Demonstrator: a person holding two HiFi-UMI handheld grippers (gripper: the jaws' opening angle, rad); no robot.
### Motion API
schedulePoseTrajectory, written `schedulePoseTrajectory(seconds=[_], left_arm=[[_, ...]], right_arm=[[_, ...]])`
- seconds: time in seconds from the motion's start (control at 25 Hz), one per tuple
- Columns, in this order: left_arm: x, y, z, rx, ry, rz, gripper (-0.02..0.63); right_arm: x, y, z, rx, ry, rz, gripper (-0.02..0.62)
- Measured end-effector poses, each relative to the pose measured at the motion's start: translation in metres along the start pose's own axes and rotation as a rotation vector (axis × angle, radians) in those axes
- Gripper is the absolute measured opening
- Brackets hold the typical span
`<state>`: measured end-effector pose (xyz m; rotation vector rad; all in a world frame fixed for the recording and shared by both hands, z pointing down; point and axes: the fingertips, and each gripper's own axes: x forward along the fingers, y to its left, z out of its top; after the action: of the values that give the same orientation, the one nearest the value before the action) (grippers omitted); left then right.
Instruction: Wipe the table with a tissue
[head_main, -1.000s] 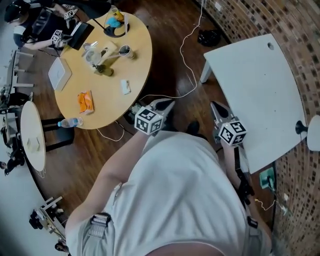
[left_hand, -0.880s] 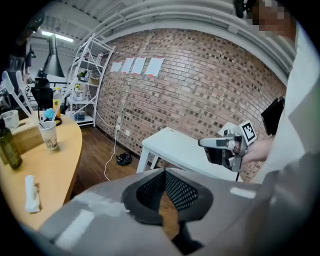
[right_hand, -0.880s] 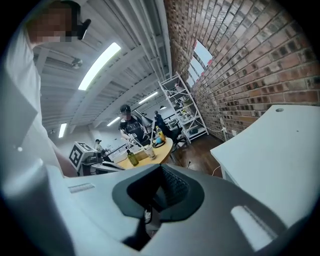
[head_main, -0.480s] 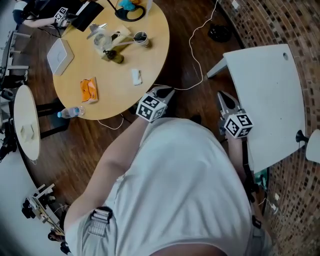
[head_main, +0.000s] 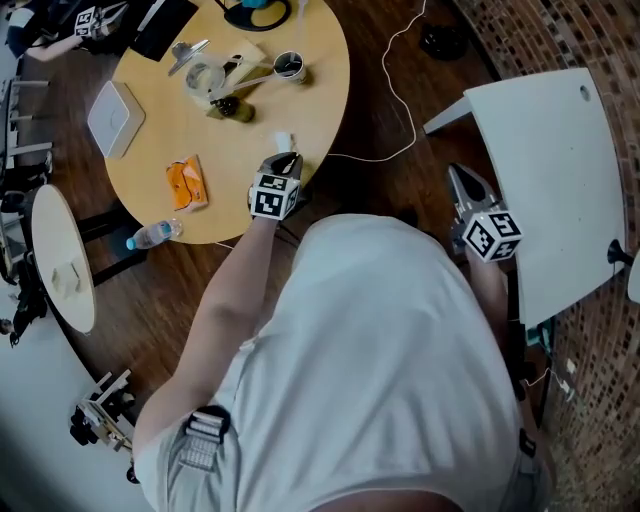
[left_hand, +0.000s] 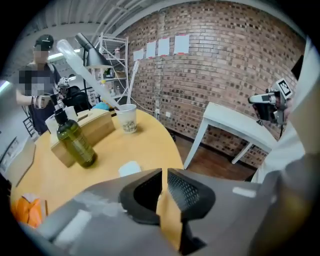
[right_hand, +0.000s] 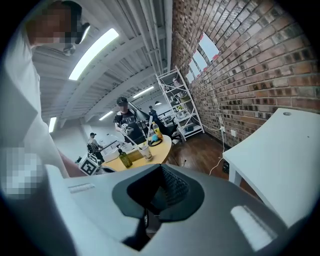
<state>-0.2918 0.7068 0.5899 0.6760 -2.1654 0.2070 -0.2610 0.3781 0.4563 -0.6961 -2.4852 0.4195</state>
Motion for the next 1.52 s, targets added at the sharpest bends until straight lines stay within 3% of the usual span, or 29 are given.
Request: schedulePoseTrajectory(seconds=[0.28,0.48,0.64,0.92,1.28,1.52], left_arm=[[0.016,0.046,-0.016,0.024,0.114,0.032,0.077],[0.03,0.048,-0.027,0.034,0.184,-0.006,0.084],[0.038,0.049,-0.029,0.02,0.206,-0.023,0.084],[0.039,0.048,-0.025,0.06,0.241,-0.034,0.055],[0.042,0.003,0.013,0.131,0.098,-0.146,0.025],[0.049,-0.052,0.083,0.199,-0.021,-0.287,0.025]], right_arm=[[0.009,0.0,-0.001,0.023,-0.007,-0.071,0.008],[0.008,0.001,0.0,0.057,-0.028,-0.123,0.008],[0.005,0.0,0.003,0.124,-0.067,-0.151,0.008],[0.01,0.001,0.002,0.15,-0.078,-0.18,0.008],[-0.001,0.005,-0.007,0.139,-0.087,-0.207,0.008],[-0.017,-0.009,-0.009,0.149,-0.117,-0.268,0.008]])
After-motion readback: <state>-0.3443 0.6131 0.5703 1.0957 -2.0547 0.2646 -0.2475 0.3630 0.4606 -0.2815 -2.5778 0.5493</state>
